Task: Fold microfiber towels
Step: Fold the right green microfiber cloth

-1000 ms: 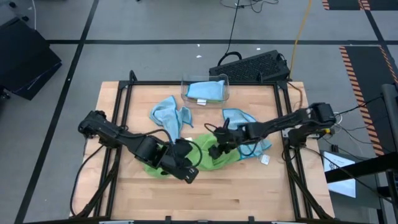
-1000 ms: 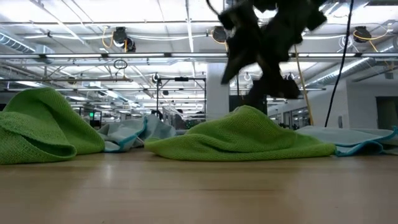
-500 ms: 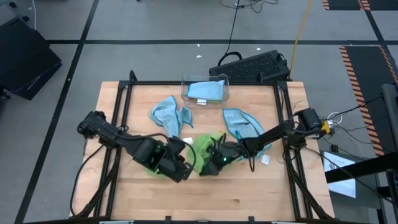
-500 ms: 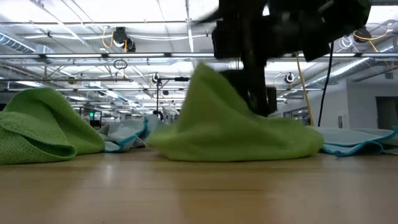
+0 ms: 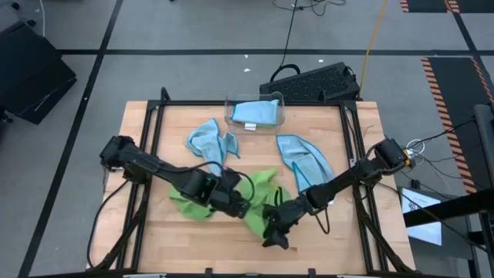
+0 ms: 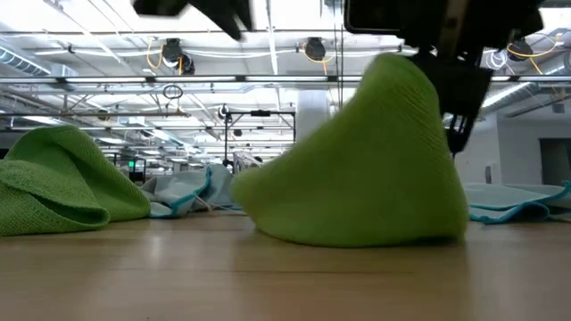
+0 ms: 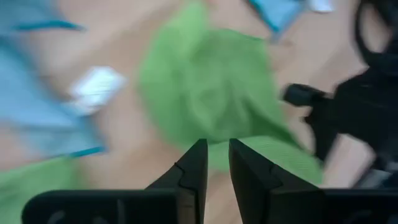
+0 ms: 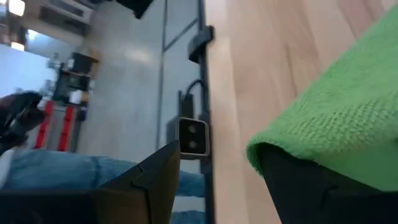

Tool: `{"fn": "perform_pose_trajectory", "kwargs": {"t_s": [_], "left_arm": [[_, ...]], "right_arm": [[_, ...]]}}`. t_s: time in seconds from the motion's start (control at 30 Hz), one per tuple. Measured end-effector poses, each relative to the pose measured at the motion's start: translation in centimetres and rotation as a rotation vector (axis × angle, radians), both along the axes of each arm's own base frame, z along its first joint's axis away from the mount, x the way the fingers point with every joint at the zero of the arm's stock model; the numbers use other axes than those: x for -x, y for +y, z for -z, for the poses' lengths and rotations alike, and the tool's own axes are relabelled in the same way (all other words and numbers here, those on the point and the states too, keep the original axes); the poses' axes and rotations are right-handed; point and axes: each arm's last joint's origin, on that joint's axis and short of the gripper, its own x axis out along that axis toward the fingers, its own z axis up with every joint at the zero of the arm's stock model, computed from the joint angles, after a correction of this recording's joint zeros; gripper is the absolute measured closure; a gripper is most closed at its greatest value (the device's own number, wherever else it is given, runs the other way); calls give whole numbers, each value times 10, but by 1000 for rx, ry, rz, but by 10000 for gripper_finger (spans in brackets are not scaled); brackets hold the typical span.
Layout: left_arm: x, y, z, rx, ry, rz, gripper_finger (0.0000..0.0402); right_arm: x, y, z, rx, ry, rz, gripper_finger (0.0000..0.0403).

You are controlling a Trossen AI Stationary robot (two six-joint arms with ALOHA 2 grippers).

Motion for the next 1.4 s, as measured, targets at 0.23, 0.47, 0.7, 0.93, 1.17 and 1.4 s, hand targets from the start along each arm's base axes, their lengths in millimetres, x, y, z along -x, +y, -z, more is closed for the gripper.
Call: {"fn": "perform_pose_trajectory", "kwargs": {"t_s": [0.23,0.47,0.7,0.93,1.17,1.4], "left_arm": [[-24,5,70,176,-298,-29,334],[-6,4,150,220,-125,-14,334],[29,-11,160,187,130,93,334],[53,-33,120,179,41,180,334],[47,-63,92,120,-265,324,320],[21,-88,99,102,-266,342,210]], "right_arm": [[10,7,9,108,58,-13,192],[17,4,-7,76,84,22,192],[37,-13,-27,207,178,145,192],[43,-34,-32,257,272,274,192],[33,-48,-35,221,242,328,192],[29,-61,-34,171,286,292,192]]}}
